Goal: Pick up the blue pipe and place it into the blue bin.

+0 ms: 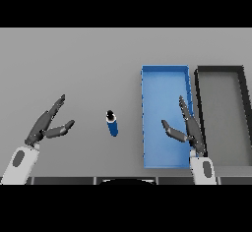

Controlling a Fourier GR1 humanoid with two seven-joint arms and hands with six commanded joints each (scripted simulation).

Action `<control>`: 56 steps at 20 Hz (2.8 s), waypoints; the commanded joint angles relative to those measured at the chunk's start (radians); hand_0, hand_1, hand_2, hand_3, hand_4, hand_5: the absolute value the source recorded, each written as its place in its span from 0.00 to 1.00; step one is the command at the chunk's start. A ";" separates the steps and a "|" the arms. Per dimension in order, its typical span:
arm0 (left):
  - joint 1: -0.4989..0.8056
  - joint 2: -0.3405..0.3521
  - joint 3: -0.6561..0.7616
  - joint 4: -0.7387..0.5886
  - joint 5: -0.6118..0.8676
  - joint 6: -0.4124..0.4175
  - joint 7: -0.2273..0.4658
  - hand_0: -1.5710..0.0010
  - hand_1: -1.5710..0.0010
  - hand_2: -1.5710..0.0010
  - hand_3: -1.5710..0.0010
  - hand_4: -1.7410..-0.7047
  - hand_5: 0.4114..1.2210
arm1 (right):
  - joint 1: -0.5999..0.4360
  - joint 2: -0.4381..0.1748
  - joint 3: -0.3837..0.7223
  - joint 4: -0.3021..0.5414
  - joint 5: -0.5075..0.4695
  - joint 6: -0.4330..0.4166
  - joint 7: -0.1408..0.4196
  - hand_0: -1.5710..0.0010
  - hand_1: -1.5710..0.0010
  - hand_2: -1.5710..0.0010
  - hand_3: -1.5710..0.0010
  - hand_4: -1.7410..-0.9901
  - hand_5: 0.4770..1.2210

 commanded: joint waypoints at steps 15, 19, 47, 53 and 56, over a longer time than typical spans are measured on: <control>-0.052 -0.119 -0.243 -0.066 -0.098 -0.117 0.141 1.00 1.00 1.00 1.00 0.60 0.04 | 0.001 -0.010 -0.009 -0.005 -0.017 0.017 -0.044 1.00 1.00 1.00 1.00 0.63 0.19; -0.110 -0.204 -0.273 0.010 -0.135 -0.101 0.163 1.00 1.00 1.00 1.00 0.61 0.04 | 0.006 -0.008 -0.016 -0.007 -0.018 0.010 -0.035 1.00 1.00 1.00 1.00 0.62 0.18; -0.223 -0.469 -0.307 0.082 -0.117 -0.016 -0.035 0.03 0.03 0.02 0.09 0.03 0.98 | 0.013 -0.005 -0.012 0.011 -0.001 0.010 -0.058 1.00 1.00 1.00 1.00 0.67 0.20; -0.275 -0.457 -0.318 -0.015 -0.088 -0.040 0.079 0.01 0.01 0.01 0.08 0.02 0.99 | 0.010 -0.021 -0.027 0.020 -0.007 0.015 -0.075 1.00 1.00 1.00 1.00 0.70 0.22; -0.282 -0.460 -0.328 -0.019 -0.095 -0.044 0.102 0.00 0.00 0.00 0.08 0.01 1.00 | 0.026 -0.020 -0.019 0.004 0.006 0.009 -0.070 1.00 1.00 1.00 1.00 0.74 0.21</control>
